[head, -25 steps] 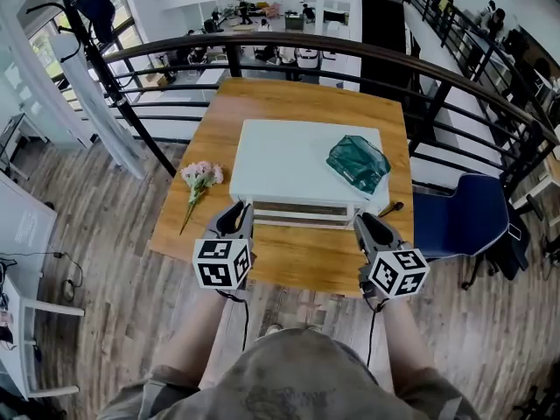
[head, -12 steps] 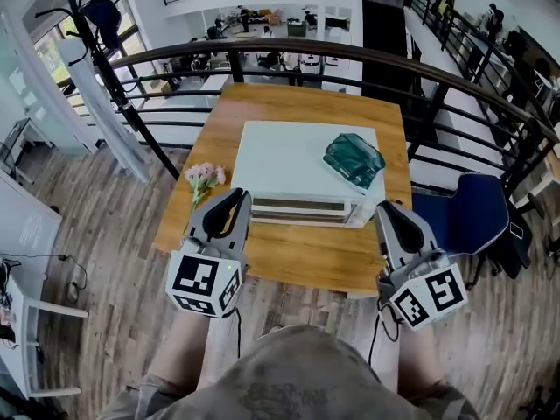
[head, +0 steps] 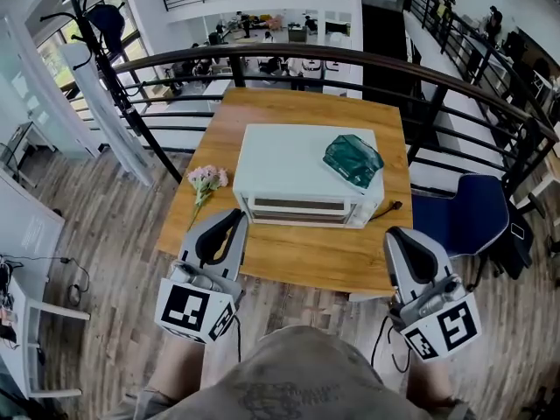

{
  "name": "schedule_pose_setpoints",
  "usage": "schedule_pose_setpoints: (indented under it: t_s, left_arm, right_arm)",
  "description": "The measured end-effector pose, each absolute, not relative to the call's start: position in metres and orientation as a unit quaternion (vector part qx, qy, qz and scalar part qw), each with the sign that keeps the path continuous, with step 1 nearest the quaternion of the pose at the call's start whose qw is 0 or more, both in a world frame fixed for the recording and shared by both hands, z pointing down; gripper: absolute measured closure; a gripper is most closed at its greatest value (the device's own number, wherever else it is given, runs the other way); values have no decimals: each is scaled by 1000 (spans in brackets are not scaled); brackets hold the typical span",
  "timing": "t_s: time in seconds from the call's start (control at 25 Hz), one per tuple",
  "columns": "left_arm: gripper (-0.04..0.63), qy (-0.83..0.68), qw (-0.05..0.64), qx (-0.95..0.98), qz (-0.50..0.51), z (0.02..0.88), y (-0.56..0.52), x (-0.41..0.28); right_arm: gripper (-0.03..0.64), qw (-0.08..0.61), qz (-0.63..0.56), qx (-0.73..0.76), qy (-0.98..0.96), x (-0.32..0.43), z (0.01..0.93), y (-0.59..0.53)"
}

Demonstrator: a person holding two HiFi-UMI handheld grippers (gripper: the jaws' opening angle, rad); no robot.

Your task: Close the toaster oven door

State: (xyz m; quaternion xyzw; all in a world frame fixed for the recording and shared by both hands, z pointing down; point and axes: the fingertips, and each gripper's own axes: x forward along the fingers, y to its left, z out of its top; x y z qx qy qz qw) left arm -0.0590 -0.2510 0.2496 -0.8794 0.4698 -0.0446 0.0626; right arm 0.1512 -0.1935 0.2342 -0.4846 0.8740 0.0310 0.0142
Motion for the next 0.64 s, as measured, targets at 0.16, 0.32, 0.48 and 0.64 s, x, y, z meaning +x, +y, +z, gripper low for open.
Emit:
schedule_pose_setpoints:
  t_s: [0.16, 0.32, 0.48, 0.64]
  left_arm:
    - [560, 471, 49, -878, -64, 267, -242, -59]
    - [560, 474, 36, -877, -75, 280, -236, -58]
    - [560, 481, 37, -872, -82, 279, -233, -57]
    - [560, 485, 43, -869, -85, 278, -234, -51]
  right_arm:
    - [578, -3, 9, -475, 880, 146, 255, -190]
    - [579, -15, -5, -463, 886, 142, 269, -189]
    - [578, -16, -6, -454, 891, 142, 269, -191]
    - [578, -15, -4, -450, 893, 147, 270, -193]
